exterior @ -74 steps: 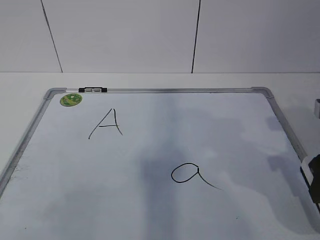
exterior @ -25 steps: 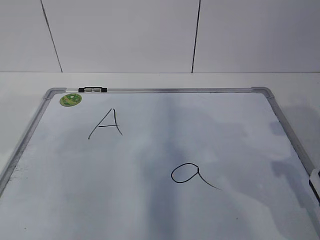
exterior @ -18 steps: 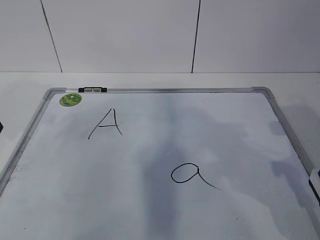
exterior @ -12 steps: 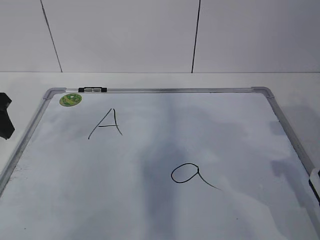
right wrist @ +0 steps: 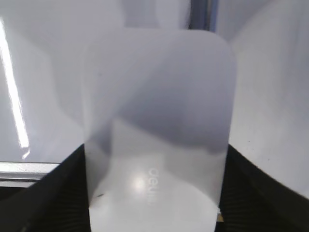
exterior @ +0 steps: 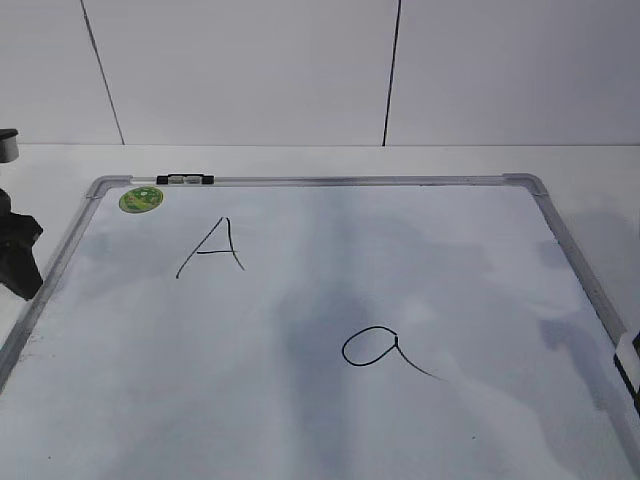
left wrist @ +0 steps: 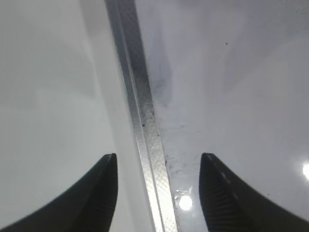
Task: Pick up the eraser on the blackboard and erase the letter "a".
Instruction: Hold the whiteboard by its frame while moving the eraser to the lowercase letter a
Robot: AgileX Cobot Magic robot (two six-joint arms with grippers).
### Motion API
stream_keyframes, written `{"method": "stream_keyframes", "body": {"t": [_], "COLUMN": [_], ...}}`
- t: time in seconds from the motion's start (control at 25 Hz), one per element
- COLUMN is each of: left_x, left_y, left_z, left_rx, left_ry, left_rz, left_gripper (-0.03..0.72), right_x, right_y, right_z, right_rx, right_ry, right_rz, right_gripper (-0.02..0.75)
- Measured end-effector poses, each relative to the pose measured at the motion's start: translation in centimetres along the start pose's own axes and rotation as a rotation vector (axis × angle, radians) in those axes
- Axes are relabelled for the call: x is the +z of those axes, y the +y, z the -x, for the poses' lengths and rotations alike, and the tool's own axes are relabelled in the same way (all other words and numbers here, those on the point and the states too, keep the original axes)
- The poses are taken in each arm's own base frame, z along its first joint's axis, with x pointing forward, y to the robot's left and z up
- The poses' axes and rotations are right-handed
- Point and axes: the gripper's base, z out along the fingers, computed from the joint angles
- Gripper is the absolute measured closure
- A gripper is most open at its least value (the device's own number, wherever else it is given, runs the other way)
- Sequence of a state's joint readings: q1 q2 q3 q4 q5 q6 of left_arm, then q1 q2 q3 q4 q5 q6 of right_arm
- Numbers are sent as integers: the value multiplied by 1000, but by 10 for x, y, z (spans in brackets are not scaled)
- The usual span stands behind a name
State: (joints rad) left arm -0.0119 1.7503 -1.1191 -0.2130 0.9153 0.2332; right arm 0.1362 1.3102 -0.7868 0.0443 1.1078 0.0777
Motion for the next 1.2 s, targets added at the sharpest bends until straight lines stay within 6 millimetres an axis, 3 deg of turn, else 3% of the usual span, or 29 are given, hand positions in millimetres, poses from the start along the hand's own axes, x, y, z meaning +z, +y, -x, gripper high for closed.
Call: {"method": "stream_keyframes", "body": {"t": [0.24, 0.56, 0.72, 1.2], "left_x": [17, 29, 28, 39], "left_y": [17, 20, 21, 21], "left_z": [3, 22, 30, 35], "left_rx": [-62, -49, -43, -57], "left_ry": [16, 20, 18, 75], "left_rz": [-37, -67, -70, -106], "left_gripper": [325, 336, 392, 452], "right_x": [0, 0, 0, 0], "right_y": [1, 1, 1, 1], "right_z": [1, 1, 2, 2], "right_rx": [4, 4, 4, 7], "right_ry": [-12, -16, -19, -20], "right_rz": [9, 10, 10, 16], "right_gripper": [165, 165, 165, 165]}}
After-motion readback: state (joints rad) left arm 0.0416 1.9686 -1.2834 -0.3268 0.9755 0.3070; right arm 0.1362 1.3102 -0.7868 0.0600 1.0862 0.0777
